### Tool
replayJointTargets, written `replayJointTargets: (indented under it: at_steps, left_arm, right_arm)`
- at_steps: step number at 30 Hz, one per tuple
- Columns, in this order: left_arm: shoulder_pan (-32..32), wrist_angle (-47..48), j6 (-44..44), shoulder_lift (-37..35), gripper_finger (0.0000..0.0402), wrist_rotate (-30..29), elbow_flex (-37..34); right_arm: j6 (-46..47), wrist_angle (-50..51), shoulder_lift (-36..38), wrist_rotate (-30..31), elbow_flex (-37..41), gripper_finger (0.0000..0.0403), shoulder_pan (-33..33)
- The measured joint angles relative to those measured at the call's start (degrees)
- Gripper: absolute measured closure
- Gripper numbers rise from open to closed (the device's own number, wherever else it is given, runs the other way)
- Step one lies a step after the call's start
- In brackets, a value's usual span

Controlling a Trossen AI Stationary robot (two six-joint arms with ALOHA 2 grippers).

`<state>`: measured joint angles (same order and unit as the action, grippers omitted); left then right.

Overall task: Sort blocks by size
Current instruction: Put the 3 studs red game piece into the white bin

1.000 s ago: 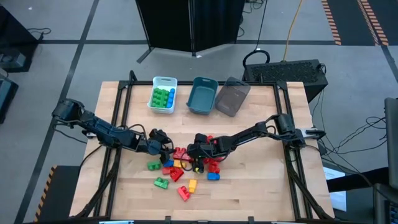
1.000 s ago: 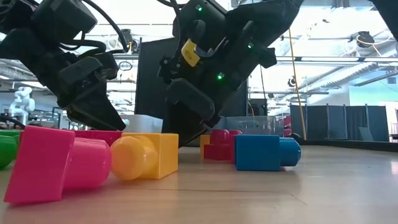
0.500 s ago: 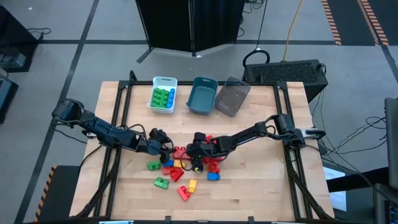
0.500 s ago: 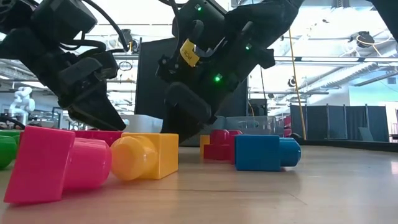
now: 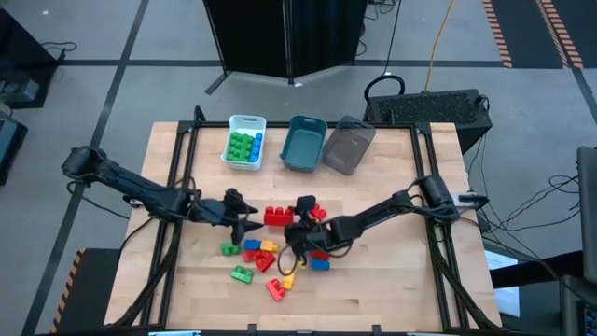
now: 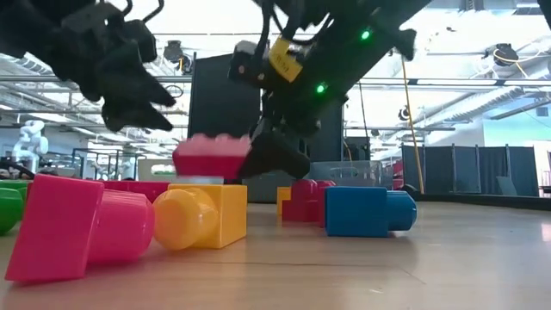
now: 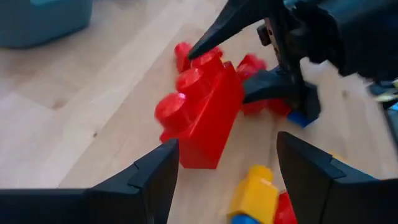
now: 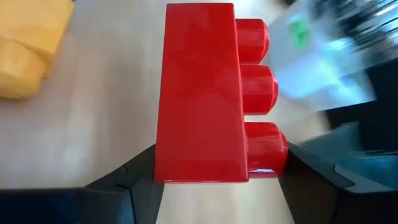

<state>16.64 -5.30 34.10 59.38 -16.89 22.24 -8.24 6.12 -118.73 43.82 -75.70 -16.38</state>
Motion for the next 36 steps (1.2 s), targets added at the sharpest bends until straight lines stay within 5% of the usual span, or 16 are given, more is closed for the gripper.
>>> replayJointTargets:
  at_steps: [5,12,28,36]
  left_arm:
    - [0.0,0.0,-0.5,-3.0,0.0140,0.1,0.0]
    - [-0.1,-0.5,-1.8,-3.0,0.0089,-2.5,0.0]
    - [-0.7,-6.1,-6.6,-0.7,0.0068,-2.1,0.0]
    - [-2.2,-14.6,-10.9,3.1,0.0109,0.7,0.0]
  right_arm:
    - [-7.0,-1.8,0.2,12.2,0.0,0.0153,-3.6]
    - [-14.1,-5.7,0.2,18.9,0.0,0.0152,-6.1]
    - [-25.7,-16.3,0.2,19.2,-0.1,0.0151,-6.5]
    - [-27.1,-18.8,0.2,19.2,-0.1,0.0151,-6.5]
